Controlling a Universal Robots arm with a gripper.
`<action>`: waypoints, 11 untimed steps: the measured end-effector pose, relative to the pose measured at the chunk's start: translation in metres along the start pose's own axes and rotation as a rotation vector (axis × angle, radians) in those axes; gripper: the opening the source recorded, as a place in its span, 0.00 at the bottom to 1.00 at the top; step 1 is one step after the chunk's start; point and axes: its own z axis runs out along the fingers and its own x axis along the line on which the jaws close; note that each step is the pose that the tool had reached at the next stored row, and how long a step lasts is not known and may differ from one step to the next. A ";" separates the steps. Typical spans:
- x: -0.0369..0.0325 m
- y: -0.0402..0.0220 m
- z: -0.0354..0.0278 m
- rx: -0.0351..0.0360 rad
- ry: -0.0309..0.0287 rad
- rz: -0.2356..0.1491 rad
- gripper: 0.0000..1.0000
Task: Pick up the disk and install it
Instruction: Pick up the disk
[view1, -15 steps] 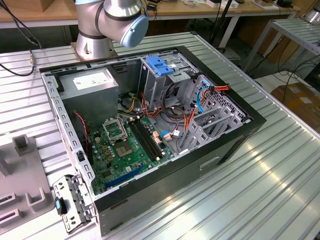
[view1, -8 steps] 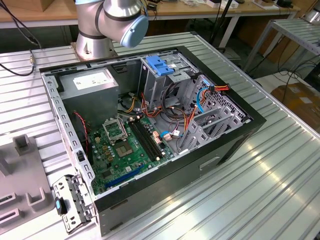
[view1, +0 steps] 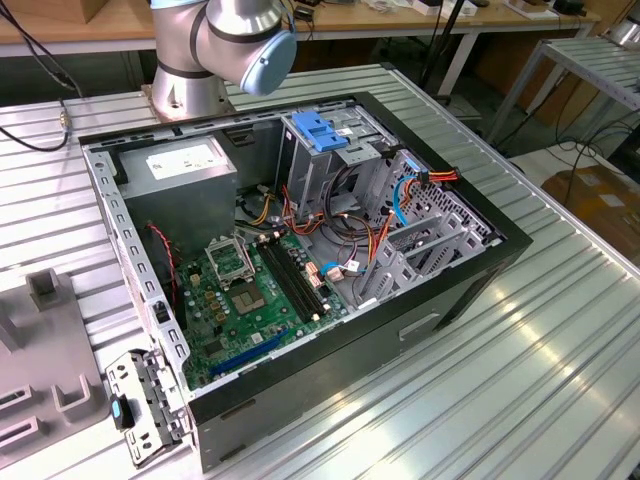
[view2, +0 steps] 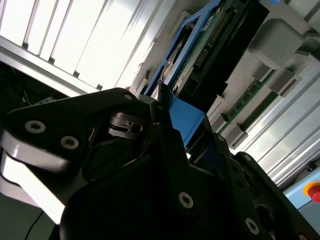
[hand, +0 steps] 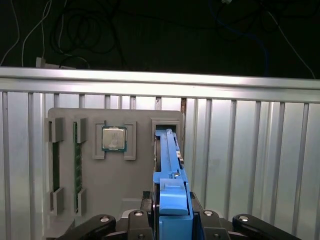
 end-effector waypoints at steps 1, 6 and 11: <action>0.0000 0.0000 0.0000 0.0000 0.0000 0.000 0.37; 0.0000 0.0000 0.0000 0.0001 0.0000 0.000 0.37; 0.0000 0.0000 0.0000 0.0003 0.0000 0.000 0.37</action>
